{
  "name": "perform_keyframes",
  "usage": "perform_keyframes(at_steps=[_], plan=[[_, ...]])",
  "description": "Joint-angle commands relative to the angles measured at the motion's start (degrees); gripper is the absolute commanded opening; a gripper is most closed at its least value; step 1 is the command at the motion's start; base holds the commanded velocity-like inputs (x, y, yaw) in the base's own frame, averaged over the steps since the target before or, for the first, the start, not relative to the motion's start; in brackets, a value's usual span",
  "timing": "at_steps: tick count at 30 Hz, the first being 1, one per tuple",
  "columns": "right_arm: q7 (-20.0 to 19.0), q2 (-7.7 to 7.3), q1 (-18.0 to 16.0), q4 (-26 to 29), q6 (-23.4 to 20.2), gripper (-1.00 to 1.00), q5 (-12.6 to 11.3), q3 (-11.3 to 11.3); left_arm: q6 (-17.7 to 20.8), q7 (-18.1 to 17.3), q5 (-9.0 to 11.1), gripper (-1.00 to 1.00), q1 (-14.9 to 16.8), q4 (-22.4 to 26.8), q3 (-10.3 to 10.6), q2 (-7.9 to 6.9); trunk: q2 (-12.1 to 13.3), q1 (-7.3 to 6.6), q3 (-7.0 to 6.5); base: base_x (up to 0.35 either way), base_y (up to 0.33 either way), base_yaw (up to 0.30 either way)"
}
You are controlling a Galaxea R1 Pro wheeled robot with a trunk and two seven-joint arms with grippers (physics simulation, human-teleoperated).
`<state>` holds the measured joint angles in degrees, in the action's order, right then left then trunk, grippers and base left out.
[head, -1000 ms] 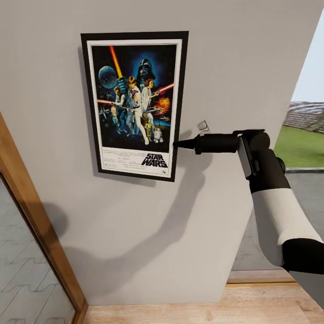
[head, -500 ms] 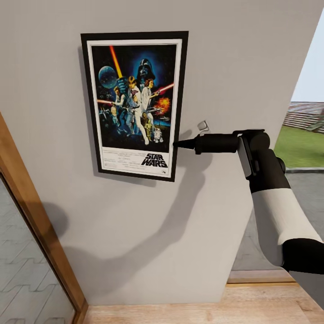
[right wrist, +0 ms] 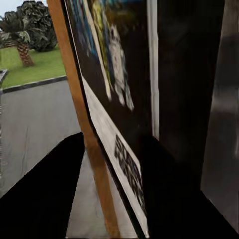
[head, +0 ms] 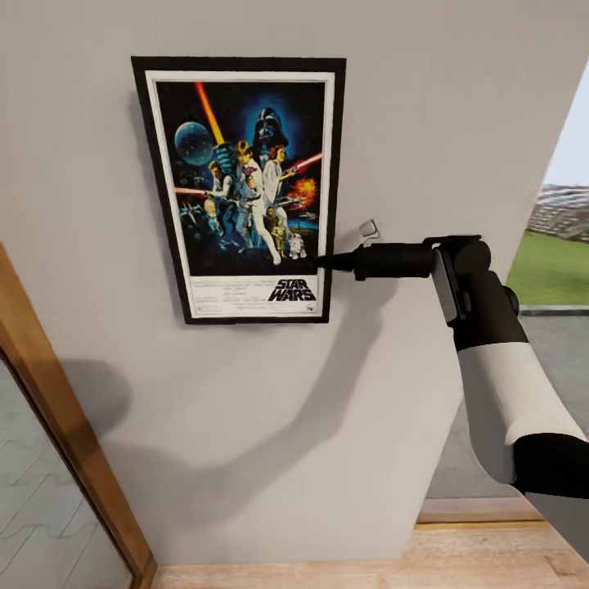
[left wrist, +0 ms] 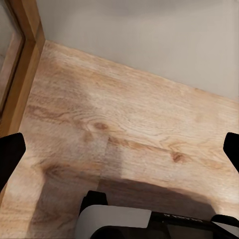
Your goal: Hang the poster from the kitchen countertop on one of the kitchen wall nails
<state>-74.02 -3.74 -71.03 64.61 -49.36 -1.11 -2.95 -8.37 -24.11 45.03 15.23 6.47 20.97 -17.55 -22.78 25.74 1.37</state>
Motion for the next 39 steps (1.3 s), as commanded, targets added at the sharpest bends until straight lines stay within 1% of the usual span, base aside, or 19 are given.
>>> perform_keyframes(at_steps=[1, 17, 30, 31, 33, 34, 36, 37, 38, 39], plan=[[-0.07, -0.04, -0.07, 0.0, -0.48, 1.0, -0.12, -0.06, -0.25, -0.15, 0.41, 1.0, 0.06, -0.06, 0.48, -0.02, -0.14, 0.05, 0.14, 0.041, 0.0, 0.0], [-0.07, -0.04, -0.07, -0.01, -0.48, 1.0, -0.12, -0.03, -0.26, -0.15, 0.41, 1.0, 0.06, -0.06, 0.48, -0.02, -0.14, 0.05, 0.14, 0.002, 0.0, 0.0], [-0.23, -0.04, 0.22, -0.01, -0.48, 1.0, -0.12, -0.04, -0.42, -0.15, 0.41, 1.0, 0.06, -0.08, 0.54, -0.02, -0.14, 0.05, 0.14, -0.159, -0.003, 0.0], [-0.76, -0.07, 2.33, 0.05, -0.48, 1.0, -0.22, -0.04, -0.42, -0.15, 0.41, 1.0, 0.06, -0.12, 0.53, -0.05, -0.14, 0.05, 0.14, -0.293, 0.0, 0.0], [-1.93, -0.06, 3.49, 0.06, -0.46, 1.0, -0.21, -0.04, -0.42, -0.15, 0.41, 1.0, 0.06, -0.13, 0.55, -0.05, -0.14, 0.05, 0.14, -0.311, 0.0, 0.0], [-4.15, -0.1, 7.76, 0.74, -0.35, 1.0, -0.21, 0.02, -0.42, -0.15, 0.41, 1.0, 0.06, -0.14, 0.55, -0.06, -0.14, 0.05, 0.07, -0.192, 0.0, 0.0], [-4.42, -0.11, 9.58, 1.67, -0.33, 1.0, -0.2, 0.03, -0.42, -0.15, 0.41, 1.0, 0.06, -0.14, 0.56, -0.05, -0.14, 0.05, -0.07, -0.138, 0.0, 0.0], [-4.59, -0.12, 11.6, 2.85, -0.32, 1.0, -0.2, 0.04, -0.42, -0.15, 0.41, 1.0, 0.06, -0.14, 0.56, -0.04, -0.14, 0.05, -0.15, -0.079, 0.0, 0.0], [-4.77, -0.12, 20.58, 5.98, 1.64, 1.0, -0.2, 0.05, -0.42, -0.15, 0.41, 1.0, 0.06, -0.15, 0.56, -0.03, -0.14, 0.05, -0.24, -0.016, 0.0, 0.0], [-4.78, -0.12, 21.92, 6.19, 2.47, 1.0, -0.19, 0.05, -0.42, -0.15, 0.41, 1.0, 0.06, -0.15, 0.56, -0.03, -0.14, 0.05, -0.34, -0.013, 0.0, 0.0]])
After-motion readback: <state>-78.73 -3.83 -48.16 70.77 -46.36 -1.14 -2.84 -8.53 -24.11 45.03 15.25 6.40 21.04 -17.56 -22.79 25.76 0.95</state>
